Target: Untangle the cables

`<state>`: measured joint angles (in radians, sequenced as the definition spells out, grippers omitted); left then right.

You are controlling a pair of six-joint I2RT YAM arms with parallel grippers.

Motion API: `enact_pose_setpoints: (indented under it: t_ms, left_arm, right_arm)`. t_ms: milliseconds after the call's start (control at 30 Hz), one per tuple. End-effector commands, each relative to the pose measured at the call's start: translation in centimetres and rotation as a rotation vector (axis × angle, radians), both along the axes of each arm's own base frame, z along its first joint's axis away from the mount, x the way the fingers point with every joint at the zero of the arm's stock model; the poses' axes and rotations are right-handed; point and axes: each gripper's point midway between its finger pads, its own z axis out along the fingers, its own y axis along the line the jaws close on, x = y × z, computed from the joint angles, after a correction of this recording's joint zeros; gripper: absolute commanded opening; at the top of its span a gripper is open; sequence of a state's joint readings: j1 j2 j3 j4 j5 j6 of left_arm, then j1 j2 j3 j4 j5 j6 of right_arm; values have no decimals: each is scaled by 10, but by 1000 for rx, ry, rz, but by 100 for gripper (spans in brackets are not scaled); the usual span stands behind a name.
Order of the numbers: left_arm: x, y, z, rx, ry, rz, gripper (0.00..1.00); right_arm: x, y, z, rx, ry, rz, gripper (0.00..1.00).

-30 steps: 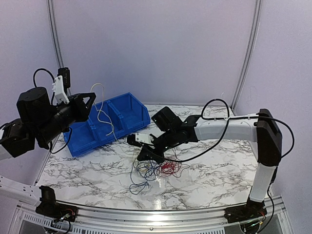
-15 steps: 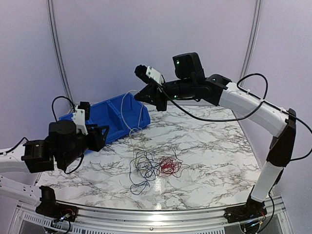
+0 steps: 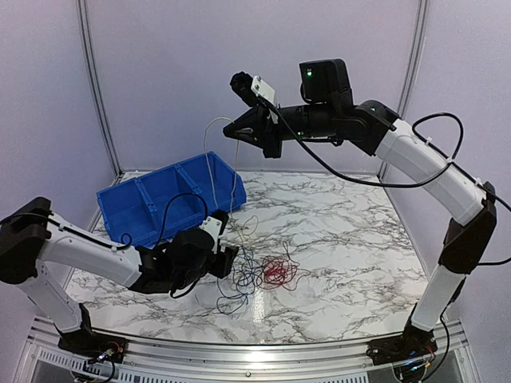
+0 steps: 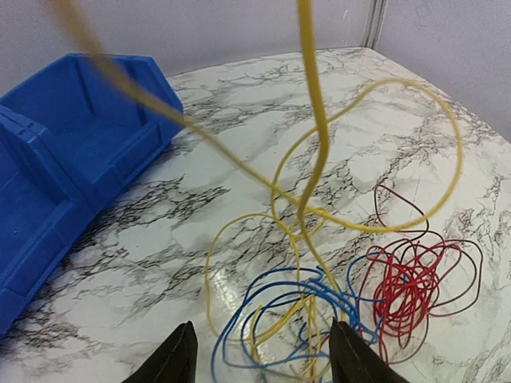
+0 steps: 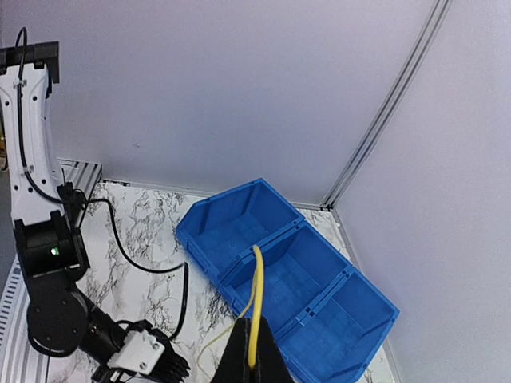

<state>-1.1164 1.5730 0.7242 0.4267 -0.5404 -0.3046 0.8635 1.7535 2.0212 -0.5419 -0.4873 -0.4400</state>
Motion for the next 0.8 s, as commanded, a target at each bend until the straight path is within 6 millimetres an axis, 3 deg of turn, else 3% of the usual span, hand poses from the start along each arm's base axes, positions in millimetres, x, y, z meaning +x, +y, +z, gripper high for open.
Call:
enact_pose_setpoints:
  t_ms: [0,133,233,433,600,700,767]
  left_arm:
    - [21,-47,14,-186,-33,-72,57]
    - [23,-71,-14,-232,12,-112,51]
    - [21,-84,-26,-302,33,-145,47]
    - [16,-111,-52,-359,87,-210,42]
    - [14,-121,-70,-373,115,-221,42]
    - [13,-123,-73,-379,123,-231,42]
    - [12,-123,-66,-387,113,-238,42]
  right_arm:
    - [-9,-15,24,32,-5,13,0]
    - [3,-30,34,43,-11,16,0]
    - [11,-42,58,70,-67,2,0]
    - [9,-68,148,204,-289,-77,0]
    - [2,-99,220,378,-448,-204,0]
    - [-2,-116,249,444,-531,-272,0]
    - [-1,-120,253,449,-548,-298,0]
